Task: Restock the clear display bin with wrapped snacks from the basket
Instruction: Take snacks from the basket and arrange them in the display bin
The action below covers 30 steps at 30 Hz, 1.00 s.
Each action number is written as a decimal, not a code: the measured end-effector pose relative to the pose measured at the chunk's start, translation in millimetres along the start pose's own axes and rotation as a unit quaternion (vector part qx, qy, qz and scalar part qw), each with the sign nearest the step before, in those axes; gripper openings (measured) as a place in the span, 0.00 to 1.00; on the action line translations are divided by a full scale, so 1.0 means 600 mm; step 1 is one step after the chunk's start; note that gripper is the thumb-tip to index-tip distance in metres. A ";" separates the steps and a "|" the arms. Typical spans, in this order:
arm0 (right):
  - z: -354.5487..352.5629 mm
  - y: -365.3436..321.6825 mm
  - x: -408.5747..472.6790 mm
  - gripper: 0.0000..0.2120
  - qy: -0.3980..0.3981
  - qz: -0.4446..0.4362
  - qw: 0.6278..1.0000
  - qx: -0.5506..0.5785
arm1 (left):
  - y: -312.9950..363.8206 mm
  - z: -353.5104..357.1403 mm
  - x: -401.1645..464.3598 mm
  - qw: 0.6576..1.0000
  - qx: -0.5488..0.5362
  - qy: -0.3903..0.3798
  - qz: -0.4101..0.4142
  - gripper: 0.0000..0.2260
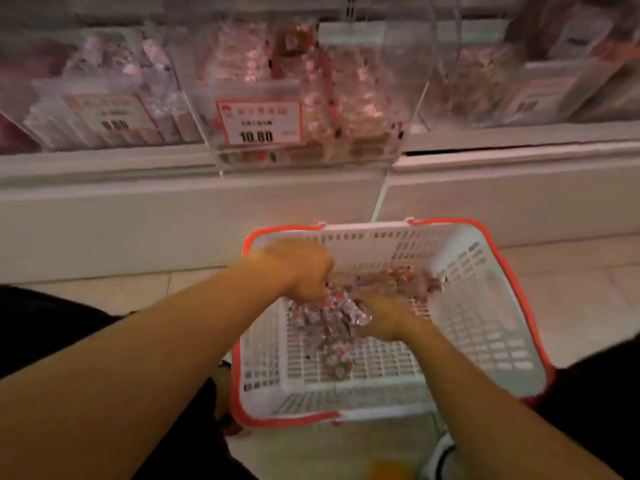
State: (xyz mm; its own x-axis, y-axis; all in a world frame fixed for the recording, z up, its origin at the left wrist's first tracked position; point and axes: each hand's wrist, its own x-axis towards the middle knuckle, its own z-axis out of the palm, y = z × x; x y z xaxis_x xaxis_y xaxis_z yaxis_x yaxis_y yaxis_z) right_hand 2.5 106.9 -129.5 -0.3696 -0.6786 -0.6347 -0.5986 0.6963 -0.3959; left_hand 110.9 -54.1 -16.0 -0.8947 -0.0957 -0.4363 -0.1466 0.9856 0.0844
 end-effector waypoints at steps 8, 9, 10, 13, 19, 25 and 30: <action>0.149 0.047 0.068 0.59 -0.097 0.057 0.993 0.046 | 0.040 0.326 0.034 0.893 -0.286 -0.243 -0.247 0.34; 0.149 0.048 0.079 0.58 -0.046 0.077 0.995 0.033 | 0.048 0.338 0.044 0.883 -0.325 -0.209 -0.268 0.32; 0.146 0.051 0.089 0.55 0.009 0.101 0.995 0.006 | 0.055 0.348 0.056 0.866 -0.368 -0.164 -0.295 0.30; 0.134 0.070 0.114 0.52 0.099 0.142 0.985 -0.004 | 0.062 0.377 0.089 0.814 -0.449 -0.074 -0.361 0.28; 0.146 0.097 0.145 0.55 0.049 0.158 0.984 0.066 | 0.076 0.408 0.133 0.804 -0.424 -0.069 -0.411 0.40; 0.155 0.101 0.160 0.36 0.066 0.133 0.989 -0.003 | 0.102 0.421 0.160 0.808 -0.417 -0.040 -0.414 0.36; 0.145 0.094 0.160 0.09 0.103 0.093 0.990 0.020 | 0.115 0.414 0.168 0.838 -0.393 -0.072 -0.372 0.19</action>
State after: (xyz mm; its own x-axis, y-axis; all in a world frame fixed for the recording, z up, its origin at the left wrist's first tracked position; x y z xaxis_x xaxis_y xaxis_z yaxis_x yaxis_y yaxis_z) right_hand -4.7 101.4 -270.5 -0.6098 -0.5679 -0.5528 -0.4788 0.8198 -0.3140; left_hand 115.4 38.9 -277.0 -0.3803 -0.5690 -0.7291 -0.9244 0.2595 0.2796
